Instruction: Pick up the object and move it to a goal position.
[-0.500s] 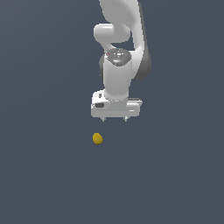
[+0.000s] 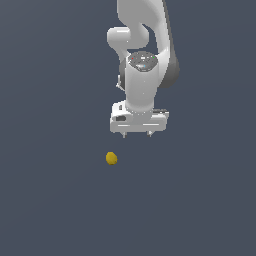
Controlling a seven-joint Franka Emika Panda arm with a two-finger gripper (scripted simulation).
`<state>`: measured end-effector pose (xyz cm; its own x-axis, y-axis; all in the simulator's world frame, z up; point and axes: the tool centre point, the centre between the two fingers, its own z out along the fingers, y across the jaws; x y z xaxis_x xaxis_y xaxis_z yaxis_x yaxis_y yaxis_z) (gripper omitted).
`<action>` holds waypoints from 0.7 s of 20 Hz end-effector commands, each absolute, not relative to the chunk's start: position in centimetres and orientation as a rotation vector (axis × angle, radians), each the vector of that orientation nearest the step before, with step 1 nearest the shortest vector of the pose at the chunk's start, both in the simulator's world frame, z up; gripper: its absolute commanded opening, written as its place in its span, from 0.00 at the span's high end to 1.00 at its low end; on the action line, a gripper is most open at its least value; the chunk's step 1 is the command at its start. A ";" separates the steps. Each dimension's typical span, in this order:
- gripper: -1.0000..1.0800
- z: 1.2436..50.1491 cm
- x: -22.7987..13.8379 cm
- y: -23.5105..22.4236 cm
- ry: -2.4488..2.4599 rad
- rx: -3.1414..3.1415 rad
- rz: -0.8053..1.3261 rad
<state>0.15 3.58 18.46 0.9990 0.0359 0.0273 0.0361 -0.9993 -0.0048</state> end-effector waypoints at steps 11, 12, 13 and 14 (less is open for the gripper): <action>0.04 16.5 1.0 1.7 0.024 -3.130 -0.033; 0.04 16.0 1.2 1.1 0.042 -3.130 -0.031; 0.04 15.5 1.4 0.6 0.062 -3.129 -0.029; 0.04 14.9 1.6 -0.1 0.084 -3.129 -0.026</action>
